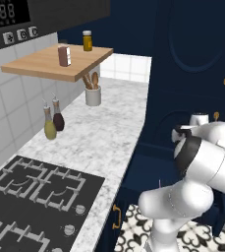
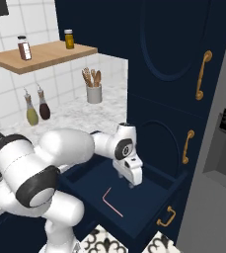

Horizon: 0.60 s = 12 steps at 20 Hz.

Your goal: Take a straw from the drawer in front and place it inside the glass cup on the dining counter.

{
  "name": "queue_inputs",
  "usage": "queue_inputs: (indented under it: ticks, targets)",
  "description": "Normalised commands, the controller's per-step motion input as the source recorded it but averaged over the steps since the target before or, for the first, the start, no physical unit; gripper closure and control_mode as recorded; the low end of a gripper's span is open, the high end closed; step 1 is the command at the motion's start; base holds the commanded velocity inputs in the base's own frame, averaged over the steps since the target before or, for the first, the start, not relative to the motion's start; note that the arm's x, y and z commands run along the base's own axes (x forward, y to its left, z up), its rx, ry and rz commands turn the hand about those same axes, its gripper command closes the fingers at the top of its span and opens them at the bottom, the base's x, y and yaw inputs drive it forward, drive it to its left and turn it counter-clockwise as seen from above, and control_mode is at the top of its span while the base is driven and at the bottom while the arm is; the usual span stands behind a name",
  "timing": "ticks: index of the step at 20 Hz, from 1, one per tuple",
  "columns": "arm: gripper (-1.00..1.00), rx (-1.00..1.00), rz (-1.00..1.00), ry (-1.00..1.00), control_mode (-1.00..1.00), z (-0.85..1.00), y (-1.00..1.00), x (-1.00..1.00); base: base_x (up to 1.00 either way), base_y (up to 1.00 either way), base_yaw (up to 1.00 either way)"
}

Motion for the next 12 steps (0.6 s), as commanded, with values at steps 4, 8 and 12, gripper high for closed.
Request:
queue_inputs:
  ticks: [4, 8, 12]
  targets:
    - [-1.00, 0.00, 0.34, -0.01, -1.00, -0.08, 0.53, 0.08, 0.00, 0.00, 0.00]
    - [-1.00, 0.01, 0.43, -0.01, -1.00, -0.14, 0.21, 0.06, 0.00, 0.00, 0.00]
    - [-1.00, 0.02, 0.43, 0.00, -1.00, -0.29, 0.30, 0.00, 0.00, 0.00, 0.00]
